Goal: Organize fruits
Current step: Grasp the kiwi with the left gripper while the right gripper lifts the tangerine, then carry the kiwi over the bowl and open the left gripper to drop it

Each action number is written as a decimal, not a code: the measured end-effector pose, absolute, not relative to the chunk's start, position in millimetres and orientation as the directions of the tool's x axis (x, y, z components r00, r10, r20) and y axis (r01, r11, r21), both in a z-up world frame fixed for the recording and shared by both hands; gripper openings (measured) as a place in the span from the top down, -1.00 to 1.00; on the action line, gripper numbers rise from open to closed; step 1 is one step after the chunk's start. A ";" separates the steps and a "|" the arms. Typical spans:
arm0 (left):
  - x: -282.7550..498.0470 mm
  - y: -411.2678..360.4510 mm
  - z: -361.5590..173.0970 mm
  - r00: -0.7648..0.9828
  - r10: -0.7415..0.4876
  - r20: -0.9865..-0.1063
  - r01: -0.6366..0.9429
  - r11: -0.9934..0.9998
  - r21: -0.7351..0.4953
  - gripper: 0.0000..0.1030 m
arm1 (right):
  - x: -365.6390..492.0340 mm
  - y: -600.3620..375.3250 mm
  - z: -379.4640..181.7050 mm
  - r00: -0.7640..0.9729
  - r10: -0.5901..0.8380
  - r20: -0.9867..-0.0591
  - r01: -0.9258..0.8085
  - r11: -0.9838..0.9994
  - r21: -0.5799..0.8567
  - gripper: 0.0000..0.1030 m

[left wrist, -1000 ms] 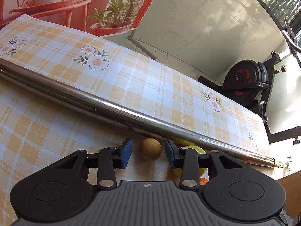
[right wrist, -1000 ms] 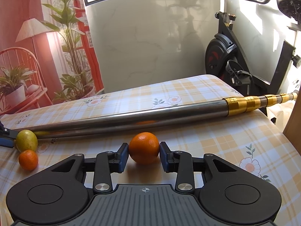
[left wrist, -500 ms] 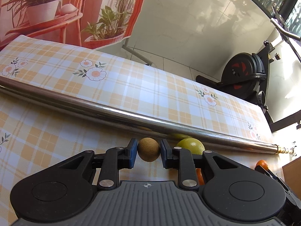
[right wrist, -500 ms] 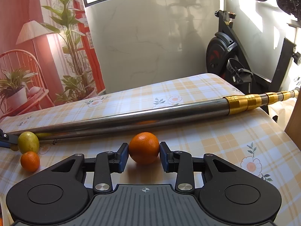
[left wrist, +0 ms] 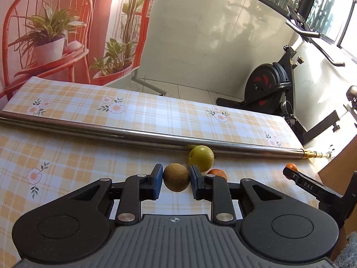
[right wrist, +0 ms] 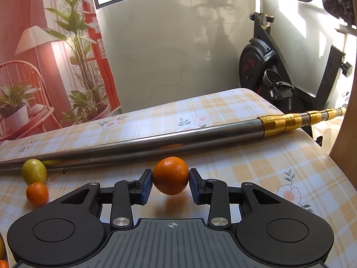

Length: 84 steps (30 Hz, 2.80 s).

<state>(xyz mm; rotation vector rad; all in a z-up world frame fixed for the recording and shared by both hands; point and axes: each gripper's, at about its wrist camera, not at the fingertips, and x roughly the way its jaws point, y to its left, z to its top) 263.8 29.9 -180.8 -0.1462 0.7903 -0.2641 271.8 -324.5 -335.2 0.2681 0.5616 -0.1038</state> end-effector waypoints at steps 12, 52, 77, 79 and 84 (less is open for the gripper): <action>205.8 40.6 -169.9 0.691 -0.296 -0.660 0.220 0.955 -0.198 0.46 | 212.1 -293.9 -276.4 0.885 0.095 -0.457 0.055 0.951 0.305 0.37; 127.4 58.6 -215.5 0.557 -0.360 -0.748 0.251 0.932 -0.261 0.46 | 148.5 -180.3 -249.5 0.764 0.373 -0.526 -0.271 0.926 0.262 0.37; 134.3 58.2 -235.2 0.505 -0.290 -0.813 0.194 0.956 -0.220 0.45 | 143.3 -185.6 -262.7 0.754 0.380 -0.536 -0.255 0.921 0.295 0.37; 134.6 58.3 -235.7 0.506 -0.289 -0.813 0.194 0.956 -0.220 0.46 | 143.8 -185.4 -263.5 0.752 0.381 -0.538 -0.254 0.920 0.297 0.37; 134.2 57.6 -236.1 0.516 -0.281 -0.809 0.192 0.959 -0.210 0.46 | 144.0 -185.5 -263.6 0.752 0.381 -0.538 -0.253 0.921 0.298 0.37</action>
